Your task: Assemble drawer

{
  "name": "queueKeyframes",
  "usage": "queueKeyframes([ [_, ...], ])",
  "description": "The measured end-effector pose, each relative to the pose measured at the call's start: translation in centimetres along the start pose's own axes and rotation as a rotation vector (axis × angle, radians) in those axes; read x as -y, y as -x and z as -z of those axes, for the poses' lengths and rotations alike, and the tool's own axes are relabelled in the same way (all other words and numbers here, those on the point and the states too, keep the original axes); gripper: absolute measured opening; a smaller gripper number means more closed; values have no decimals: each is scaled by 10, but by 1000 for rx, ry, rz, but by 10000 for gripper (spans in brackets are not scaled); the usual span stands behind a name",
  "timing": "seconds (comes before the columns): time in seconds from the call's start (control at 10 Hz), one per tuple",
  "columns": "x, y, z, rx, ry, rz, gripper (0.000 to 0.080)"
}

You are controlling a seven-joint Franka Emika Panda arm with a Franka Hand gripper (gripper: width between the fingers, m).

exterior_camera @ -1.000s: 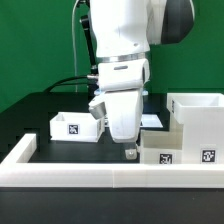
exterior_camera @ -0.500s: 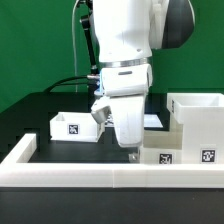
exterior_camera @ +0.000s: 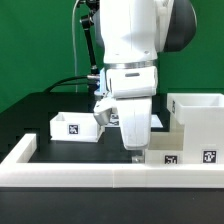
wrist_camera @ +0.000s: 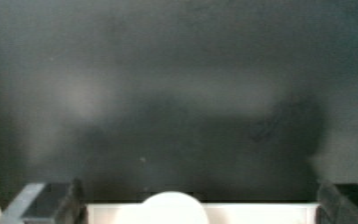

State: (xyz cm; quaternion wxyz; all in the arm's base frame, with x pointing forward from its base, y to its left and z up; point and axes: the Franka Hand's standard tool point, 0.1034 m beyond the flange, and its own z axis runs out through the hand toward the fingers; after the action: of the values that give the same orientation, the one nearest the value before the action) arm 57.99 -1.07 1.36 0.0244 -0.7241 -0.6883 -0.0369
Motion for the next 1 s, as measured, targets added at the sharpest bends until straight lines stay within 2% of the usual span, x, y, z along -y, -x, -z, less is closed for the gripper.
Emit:
queueKeyframes([
  [0.3,-2,-11,0,14,-5,19,649],
  [0.5,-3,-12,0,37,-31,8,649],
  [0.6,-2,-12,0,41,-31,-7,649],
  [0.7,-1,-9,1,42,-7,-65,649],
  [1.0,0,-7,-1,43,-10,-62,649],
])
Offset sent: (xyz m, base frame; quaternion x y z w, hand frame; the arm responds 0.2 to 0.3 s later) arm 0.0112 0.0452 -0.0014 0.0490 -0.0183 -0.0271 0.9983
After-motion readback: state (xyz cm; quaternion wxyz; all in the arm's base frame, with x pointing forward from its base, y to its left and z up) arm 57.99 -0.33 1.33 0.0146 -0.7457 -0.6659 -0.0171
